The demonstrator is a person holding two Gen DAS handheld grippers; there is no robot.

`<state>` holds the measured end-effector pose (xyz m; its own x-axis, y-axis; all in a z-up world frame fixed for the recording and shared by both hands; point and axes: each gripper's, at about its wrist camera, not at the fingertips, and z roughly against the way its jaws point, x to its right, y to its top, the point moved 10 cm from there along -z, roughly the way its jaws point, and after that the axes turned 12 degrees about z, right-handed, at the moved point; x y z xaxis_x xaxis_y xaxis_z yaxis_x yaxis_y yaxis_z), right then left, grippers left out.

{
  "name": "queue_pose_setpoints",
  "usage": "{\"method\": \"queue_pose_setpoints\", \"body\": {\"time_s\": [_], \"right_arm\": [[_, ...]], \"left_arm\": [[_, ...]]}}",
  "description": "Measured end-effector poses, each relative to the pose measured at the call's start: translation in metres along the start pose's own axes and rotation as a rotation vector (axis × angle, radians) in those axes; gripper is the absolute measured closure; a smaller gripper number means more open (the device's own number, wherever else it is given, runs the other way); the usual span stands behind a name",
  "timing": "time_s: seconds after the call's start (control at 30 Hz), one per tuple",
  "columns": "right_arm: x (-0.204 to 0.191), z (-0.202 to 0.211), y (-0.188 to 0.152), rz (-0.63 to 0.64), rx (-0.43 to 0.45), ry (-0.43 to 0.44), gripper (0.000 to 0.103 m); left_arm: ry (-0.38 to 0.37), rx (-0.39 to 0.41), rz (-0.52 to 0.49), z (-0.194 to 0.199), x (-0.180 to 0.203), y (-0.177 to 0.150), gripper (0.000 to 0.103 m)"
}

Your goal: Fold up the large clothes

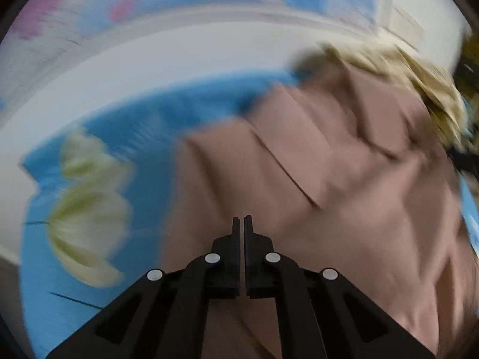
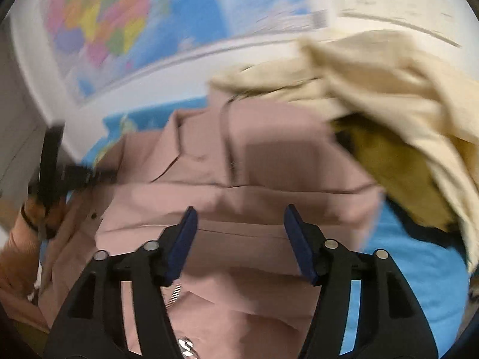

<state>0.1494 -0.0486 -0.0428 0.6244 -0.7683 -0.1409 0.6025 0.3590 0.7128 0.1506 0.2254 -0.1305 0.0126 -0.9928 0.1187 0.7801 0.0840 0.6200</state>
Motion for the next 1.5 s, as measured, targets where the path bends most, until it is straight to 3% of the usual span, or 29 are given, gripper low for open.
{"method": "queue_pose_setpoints", "body": {"time_s": [0.1, 0.23, 0.3, 0.33, 0.37, 0.4, 0.47, 0.53, 0.57, 0.67, 0.73, 0.87, 0.93, 1.03, 1.1, 1.17, 1.23, 1.27, 1.33, 1.5], "right_arm": [[-0.025, -0.017, 0.0, 0.05, -0.017, 0.063, 0.052], [-0.058, -0.048, -0.007, 0.161, -0.09, 0.07, 0.049], [-0.058, -0.056, -0.013, 0.167, -0.121, 0.062, 0.049], [-0.059, -0.058, -0.013, 0.163, -0.125, 0.058, 0.047], [-0.056, -0.059, -0.013, 0.15, -0.123, 0.066, 0.044], [-0.053, -0.059, -0.014, 0.131, -0.12, 0.075, 0.041], [-0.046, -0.059, -0.013, 0.117, -0.119, 0.065, 0.038], [-0.044, -0.057, -0.016, 0.118, -0.122, 0.054, 0.034], [-0.043, -0.056, -0.015, 0.115, -0.123, 0.054, 0.032], [-0.047, -0.056, -0.016, 0.12, -0.125, 0.044, 0.032], [-0.051, -0.056, -0.012, 0.115, -0.116, 0.042, 0.032], [-0.073, -0.058, 0.012, 0.158, -0.065, 0.053, 0.033], [-0.088, -0.063, 0.022, 0.198, -0.046, 0.068, 0.033], [-0.114, -0.089, 0.024, 0.257, -0.085, 0.108, 0.037], [-0.119, -0.114, 0.019, 0.293, -0.147, 0.083, 0.038], [-0.114, -0.133, 0.012, 0.297, -0.206, 0.045, 0.038], [-0.112, -0.137, 0.011, 0.283, -0.212, 0.046, 0.036], [-0.112, -0.134, 0.012, 0.278, -0.215, 0.046, 0.037], [-0.112, -0.123, 0.014, 0.263, -0.201, 0.059, 0.037], [-0.158, -0.089, 0.017, 0.259, -0.145, 0.246, 0.034]], "left_arm": [[-0.01, 0.041, 0.082, 0.012, -0.018, 0.019, 0.102], [-0.14, 0.013, 0.0, 0.026, -0.002, 0.007, 0.093], [-0.195, 0.014, -0.118, 0.038, 0.02, -0.01, 0.07], [-0.206, 0.005, -0.178, 0.041, 0.032, -0.02, 0.047], [-0.202, 0.004, -0.213, 0.041, 0.039, -0.026, 0.041], [-0.201, -0.012, -0.257, 0.039, 0.046, -0.034, 0.041], [-0.187, -0.078, -0.327, 0.024, 0.054, -0.05, 0.034], [-0.154, -0.126, -0.364, 0.007, 0.054, -0.059, 0.037], [-0.141, -0.15, -0.375, -0.004, 0.053, -0.063, 0.062], [-0.145, -0.158, -0.334, -0.013, 0.048, -0.054, 0.097], [-0.061, -0.066, -0.33, -0.005, 0.041, -0.031, 0.097], [-0.031, 0.021, -0.259, 0.01, 0.033, 0.005, 0.097], [-0.024, 0.012, -0.248, 0.005, 0.029, 0.009, 0.091], [-0.001, -0.024, -0.194, -0.005, 0.014, 0.005, 0.065], [-0.036, 0.002, -0.117, 0.008, 0.0, 0.009, 0.057], [-0.079, 0.022, -0.061, 0.029, -0.012, 0.008, 0.039], [-0.08, 0.05, -0.058, 0.05, -0.019, 0.001, 0.037], [-0.083, 0.05, -0.066, 0.059, -0.022, -0.007, 0.028], [-0.094, 0.045, -0.073, 0.076, -0.023, -0.027, 0.024], [-0.086, -0.049, -0.15, 0.079, -0.007, -0.094, 0.021]]}}
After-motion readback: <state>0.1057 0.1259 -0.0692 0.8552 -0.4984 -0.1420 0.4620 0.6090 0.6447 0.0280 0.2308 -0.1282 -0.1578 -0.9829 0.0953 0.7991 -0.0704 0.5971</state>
